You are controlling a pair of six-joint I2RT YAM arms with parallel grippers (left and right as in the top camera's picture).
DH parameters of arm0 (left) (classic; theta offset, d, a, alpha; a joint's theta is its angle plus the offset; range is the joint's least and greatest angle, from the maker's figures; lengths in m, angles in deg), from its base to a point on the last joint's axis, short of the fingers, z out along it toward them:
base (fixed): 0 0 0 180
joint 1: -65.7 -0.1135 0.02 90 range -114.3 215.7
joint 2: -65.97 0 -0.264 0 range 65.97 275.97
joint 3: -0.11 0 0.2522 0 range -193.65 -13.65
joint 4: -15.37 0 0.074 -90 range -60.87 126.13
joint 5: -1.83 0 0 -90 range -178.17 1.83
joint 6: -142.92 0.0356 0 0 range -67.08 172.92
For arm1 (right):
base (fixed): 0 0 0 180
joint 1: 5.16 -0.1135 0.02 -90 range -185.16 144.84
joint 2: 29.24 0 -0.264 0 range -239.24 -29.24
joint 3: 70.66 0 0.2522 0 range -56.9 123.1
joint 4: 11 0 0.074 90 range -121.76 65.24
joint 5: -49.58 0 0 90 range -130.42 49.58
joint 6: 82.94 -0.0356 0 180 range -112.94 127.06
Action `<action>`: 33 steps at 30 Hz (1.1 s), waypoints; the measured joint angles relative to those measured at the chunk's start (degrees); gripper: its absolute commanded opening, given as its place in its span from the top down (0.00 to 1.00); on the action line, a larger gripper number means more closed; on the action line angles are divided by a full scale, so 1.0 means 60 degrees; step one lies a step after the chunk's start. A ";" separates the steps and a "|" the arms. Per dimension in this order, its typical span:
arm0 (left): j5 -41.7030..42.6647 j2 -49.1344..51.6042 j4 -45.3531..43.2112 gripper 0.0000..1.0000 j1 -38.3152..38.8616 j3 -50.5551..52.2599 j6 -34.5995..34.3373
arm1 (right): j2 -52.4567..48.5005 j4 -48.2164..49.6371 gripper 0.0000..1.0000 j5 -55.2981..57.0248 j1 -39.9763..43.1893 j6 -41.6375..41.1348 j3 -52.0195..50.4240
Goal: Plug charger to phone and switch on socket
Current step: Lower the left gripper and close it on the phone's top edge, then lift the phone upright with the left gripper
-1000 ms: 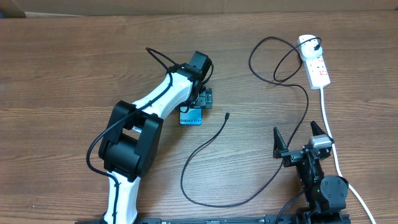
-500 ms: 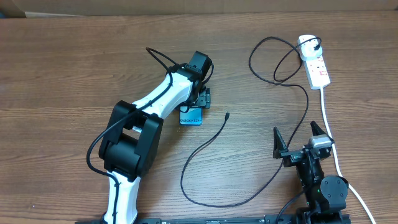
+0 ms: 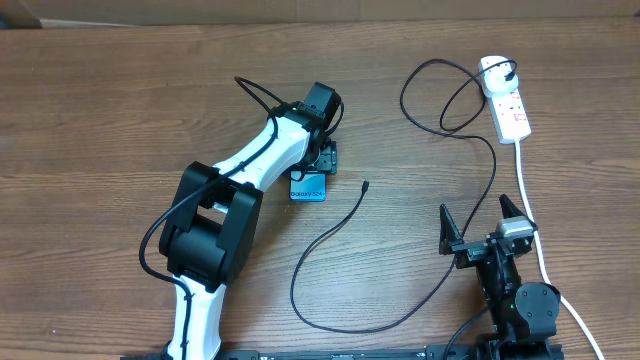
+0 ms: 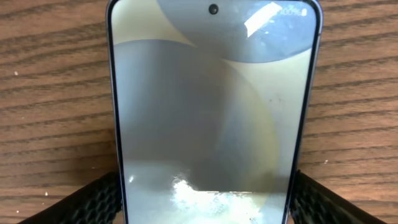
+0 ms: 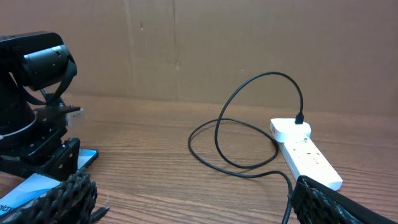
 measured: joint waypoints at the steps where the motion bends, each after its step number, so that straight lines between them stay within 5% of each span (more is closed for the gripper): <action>1: 0.0000 0.0000 0.0000 0.21 0.0000 0.0000 -0.0004 | 0.0000 -0.0004 0.00 0.0004 0.0000 0.0000 0.0000; 18: 0.0113 0.0000 0.0076 0.33 -0.0015 -0.0029 -0.0029 | 0.0000 -0.0007 0.00 0.0004 0.0000 0.0000 0.0000; 33: 0.1960 0.0233 0.1577 0.37 -0.0248 -0.0739 -0.0510 | 0.0000 -0.0007 0.00 0.0000 0.0004 -0.0004 0.0000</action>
